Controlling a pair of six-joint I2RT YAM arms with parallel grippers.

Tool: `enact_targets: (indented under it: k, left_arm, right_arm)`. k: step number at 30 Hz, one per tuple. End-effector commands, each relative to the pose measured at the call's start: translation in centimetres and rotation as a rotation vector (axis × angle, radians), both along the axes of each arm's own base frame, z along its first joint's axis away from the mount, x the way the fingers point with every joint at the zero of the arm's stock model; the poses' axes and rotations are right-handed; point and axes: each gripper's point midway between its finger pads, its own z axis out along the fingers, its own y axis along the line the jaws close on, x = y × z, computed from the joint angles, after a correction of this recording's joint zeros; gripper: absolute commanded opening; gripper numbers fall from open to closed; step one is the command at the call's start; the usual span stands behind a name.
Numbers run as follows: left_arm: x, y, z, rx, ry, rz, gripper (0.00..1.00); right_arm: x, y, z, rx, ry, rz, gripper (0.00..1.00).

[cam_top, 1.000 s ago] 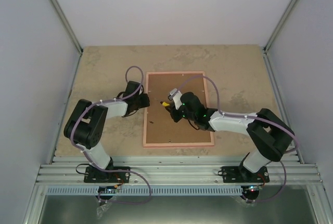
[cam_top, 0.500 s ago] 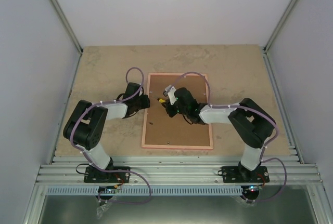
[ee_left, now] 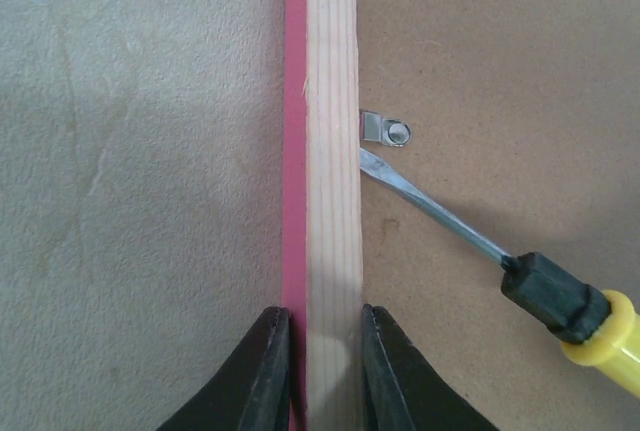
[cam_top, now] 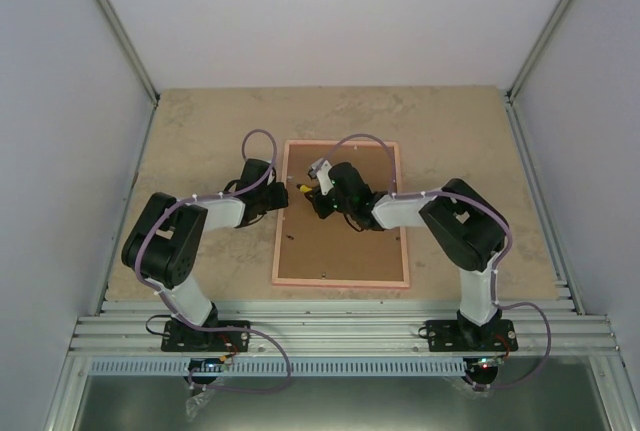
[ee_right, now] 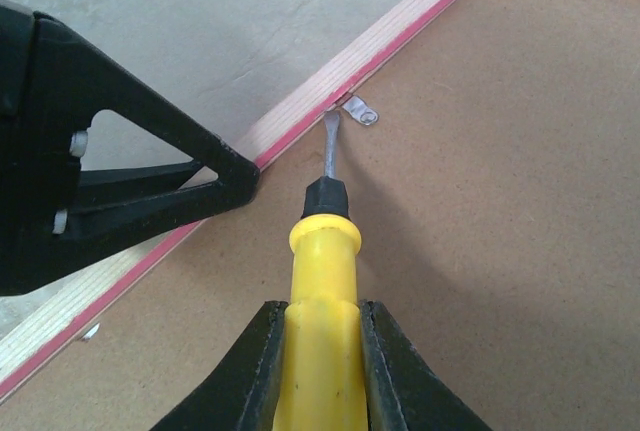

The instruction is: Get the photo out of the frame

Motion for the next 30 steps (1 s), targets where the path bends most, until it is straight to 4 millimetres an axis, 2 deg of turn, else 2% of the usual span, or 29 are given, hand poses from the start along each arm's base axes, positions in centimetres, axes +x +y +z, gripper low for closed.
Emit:
enact_targets:
  k: [1, 16, 30]
  left_arm:
    - [-4.0, -0.7, -3.7, -0.002, 0.169, -0.075, 0.18]
    - [-4.0, -0.9, -4.0, -0.005, 0.181, -0.087, 0.17]
    - [-4.2, -1.4, -4.0, -0.035, 0.188, -0.103, 0.16]
  right_arm:
    - [1.0, 0.3, 0.0, 0.028, -0.003, -0.021, 0.00]
    - [3.0, -1.6, -0.9, 0.034, 0.013, -0.122, 0.00]
    - [4.4, -1.0, -0.2, 0.107, 0.014, -0.173, 0.00]
